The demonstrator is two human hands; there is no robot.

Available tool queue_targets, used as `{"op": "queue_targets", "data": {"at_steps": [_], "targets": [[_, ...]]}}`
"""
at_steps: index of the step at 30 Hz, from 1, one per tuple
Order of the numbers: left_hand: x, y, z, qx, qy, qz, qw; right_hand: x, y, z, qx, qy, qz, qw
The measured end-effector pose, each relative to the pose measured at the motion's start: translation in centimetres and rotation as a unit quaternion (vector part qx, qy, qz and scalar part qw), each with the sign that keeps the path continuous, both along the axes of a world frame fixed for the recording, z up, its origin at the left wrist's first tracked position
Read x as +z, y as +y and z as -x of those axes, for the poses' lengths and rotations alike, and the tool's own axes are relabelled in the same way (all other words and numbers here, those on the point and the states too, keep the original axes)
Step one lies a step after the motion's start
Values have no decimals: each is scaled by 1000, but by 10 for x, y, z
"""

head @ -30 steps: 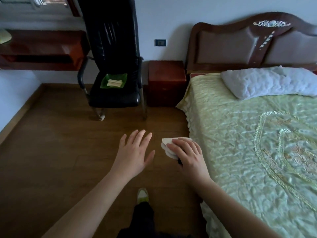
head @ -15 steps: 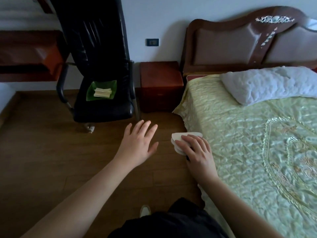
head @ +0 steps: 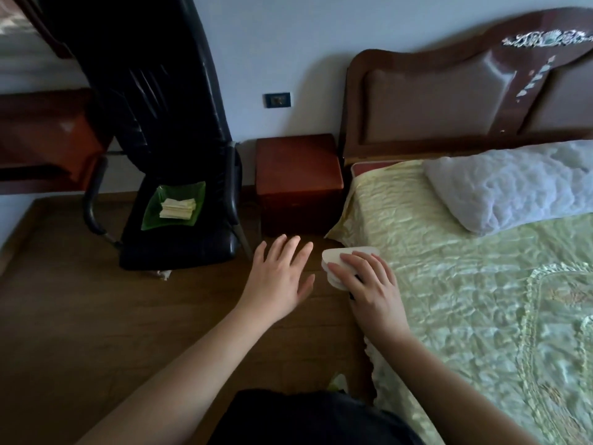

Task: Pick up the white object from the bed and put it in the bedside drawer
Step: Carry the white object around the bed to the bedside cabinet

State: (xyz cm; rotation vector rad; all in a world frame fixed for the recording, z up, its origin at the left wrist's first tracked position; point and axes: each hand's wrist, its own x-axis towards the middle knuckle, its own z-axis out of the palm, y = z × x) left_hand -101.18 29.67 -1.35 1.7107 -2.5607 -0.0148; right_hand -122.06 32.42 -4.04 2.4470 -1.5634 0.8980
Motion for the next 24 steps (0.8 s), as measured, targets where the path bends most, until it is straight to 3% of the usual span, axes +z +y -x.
{"op": "queue_targets", "data": {"at_steps": [11, 24], "targets": [[-23, -95, -10, 23, -16, -14, 1000, -13, -119, -1, 23, -17, -34, 999], [-64, -277, -54, 6, 66, -40, 997, -35, -285, -52, -10, -7, -77, 997]]}}
